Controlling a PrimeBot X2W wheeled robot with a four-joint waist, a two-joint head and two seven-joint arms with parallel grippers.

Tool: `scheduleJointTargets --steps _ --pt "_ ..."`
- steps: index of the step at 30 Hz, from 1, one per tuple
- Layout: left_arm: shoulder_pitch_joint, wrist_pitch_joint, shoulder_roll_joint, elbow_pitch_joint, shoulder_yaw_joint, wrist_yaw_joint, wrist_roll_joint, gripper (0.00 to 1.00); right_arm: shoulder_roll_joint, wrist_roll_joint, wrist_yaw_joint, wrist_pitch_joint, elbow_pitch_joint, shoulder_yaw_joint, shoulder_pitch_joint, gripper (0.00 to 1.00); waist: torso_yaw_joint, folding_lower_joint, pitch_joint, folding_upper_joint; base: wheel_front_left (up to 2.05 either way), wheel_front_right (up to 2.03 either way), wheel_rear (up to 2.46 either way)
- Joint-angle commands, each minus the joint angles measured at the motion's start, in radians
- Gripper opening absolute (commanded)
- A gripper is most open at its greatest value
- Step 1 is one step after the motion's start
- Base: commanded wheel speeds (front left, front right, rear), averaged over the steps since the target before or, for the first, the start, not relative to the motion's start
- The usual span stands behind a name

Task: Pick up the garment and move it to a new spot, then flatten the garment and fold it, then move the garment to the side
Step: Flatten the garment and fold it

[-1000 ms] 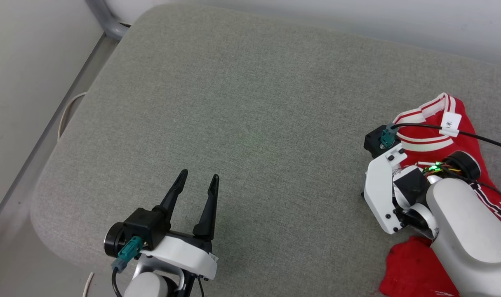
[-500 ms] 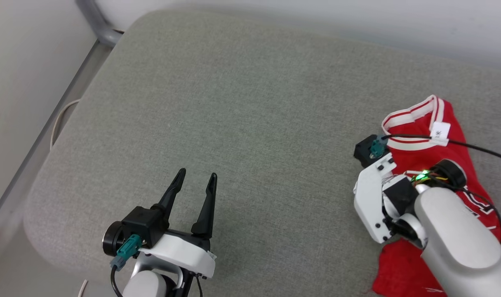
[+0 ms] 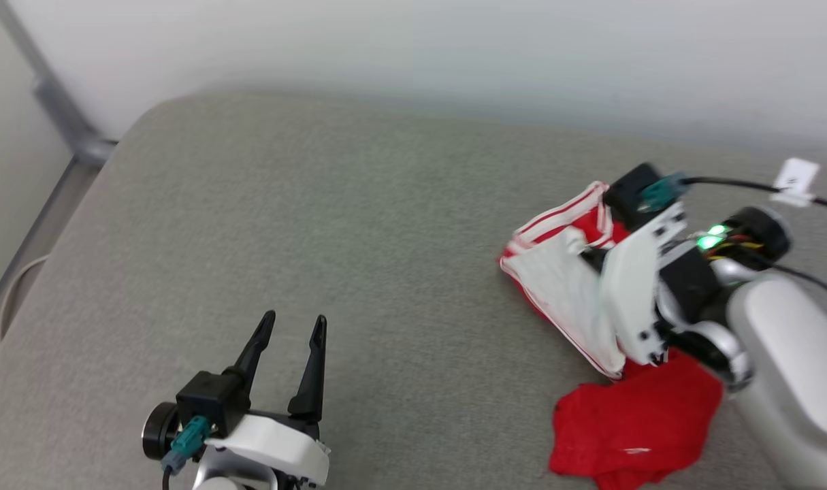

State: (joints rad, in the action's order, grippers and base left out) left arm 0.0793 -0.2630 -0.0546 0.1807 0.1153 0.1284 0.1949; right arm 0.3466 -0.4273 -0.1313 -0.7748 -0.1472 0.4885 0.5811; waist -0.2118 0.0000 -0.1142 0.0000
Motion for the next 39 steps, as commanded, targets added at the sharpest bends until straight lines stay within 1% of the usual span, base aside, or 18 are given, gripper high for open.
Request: scheduleJointTargets --steps 1,3,6,9,11,13,17,22,26,28,29,30,32,35,39 --pt "-0.02 -0.003 -0.004 -0.002 -0.004 0.001 -0.007 1.0 0.024 0.0 0.001 -0.004 0.028 -0.022 -0.011 0.0 0.056 0.0 0.047 0.0 0.0 0.0 0.0" --pt "-0.026 -0.003 -0.004 -0.004 -0.007 0.001 -0.008 1.0 0.047 -0.005 0.001 -0.012 0.063 -0.059 -0.021 0.0 0.078 0.0 0.059 0.0 0.0 0.0 0.0" --pt "-0.038 -0.003 -0.004 -0.008 -0.009 0.002 -0.014 1.0 0.098 0.003 0.001 -0.031 0.098 -0.113 -0.031 0.0 0.104 0.0 0.068 0.0 0.0 0.0 0.0" --pt "-0.038 -0.003 -0.004 -0.015 -0.01 0.002 -0.014 1.0 0.146 0.002 0.001 -0.042 0.108 -0.179 -0.026 0.0 0.123 0.0 0.063 0.0 0.0 0.0 0.0" --pt "-0.033 -0.003 -0.005 -0.018 -0.013 0.002 -0.014 1.0 0.174 -0.009 0.001 -0.043 0.092 -0.23 -0.016 0.0 0.134 0.0 0.053 0.0 0.0 0.0 0.0" --pt "-0.029 -0.003 -0.005 -0.019 -0.009 0.002 -0.017 1.0 0.203 -0.008 0.001 -0.036 0.063 -0.278 -0.009 0.0 0.143 0.0 0.043 0.0 0.0 0.0 0.0" --pt "-0.009 -0.003 -0.007 -0.024 0.004 0.003 -0.019 1.0 0.285 0.029 0.001 -0.008 -0.011 -0.351 -0.007 0.0 0.149 0.0 0.009 0.0 0.0 0.0 0.0" --pt "0.02 -0.003 -0.019 -0.022 0.022 0.002 -0.013 1.0 0.381 0.096 0.001 0.072 -0.153 -0.434 -0.011 0.0 0.14 0.0 -0.044 0.0 0.0 0.0 0.0" --pt "0.046 -0.003 -0.024 -0.019 0.035 0.002 -0.009 1.0 0.418 0.158 0.001 0.169 -0.277 -0.485 -0.02 0.0 0.124 0.0 -0.078 0.0 0.0 0.0 0.0" --pt "0.053 -0.003 -0.027 -0.019 0.037 0.002 -0.007 1.0 0.421 0.2 0.001 0.219 -0.327 -0.519 -0.014 0.0 0.119 0.0 -0.091 0.0 0.0 0.0 0.0" --pt "0.057 -0.003 -0.028 -0.018 0.038 0.002 -0.007 1.0 0.422 0.231 0.001 0.253 -0.351 -0.536 -0.009 0.44 0.117 0.0 -0.098 0.0 0.0 0.0 0.0" --pt "0.063 -0.003 -0.029 -0.017 0.039 0.002 -0.008 1.0 0.409 0.249 0.001 0.275 -0.382 -0.557 -0.004 1.0 0.115 0.0 -0.103 0.0 0.0 0.0 0.0" --pt "0.071 -0.003 -0.029 -0.013 0.042 0.002 -0.008 1.0 0.37 0.277 0.001 0.316 -0.431 -0.59 0.004 1.0 0.111 0.0 -0.107 0.0 0.0 0.0 0.0" --pt "0.074 -0.003 -0.028 -0.006 0.04 0.002 -0.007 1.0 0.326 0.305 0.001 0.384 -0.468 -0.625 0.024 1.0 0.109 0.0 -0.102 0.0 0.0 0.0 0.0" --pt "0.065 -0.003 -0.027 -0.001 0.03 0.002 -0.008 1.0 0.246 0.296 0.001 0.473 -0.468 -0.62 0.04 1.0 0.119 0.0 -0.077 0.0 0.0 0.0 0.0"
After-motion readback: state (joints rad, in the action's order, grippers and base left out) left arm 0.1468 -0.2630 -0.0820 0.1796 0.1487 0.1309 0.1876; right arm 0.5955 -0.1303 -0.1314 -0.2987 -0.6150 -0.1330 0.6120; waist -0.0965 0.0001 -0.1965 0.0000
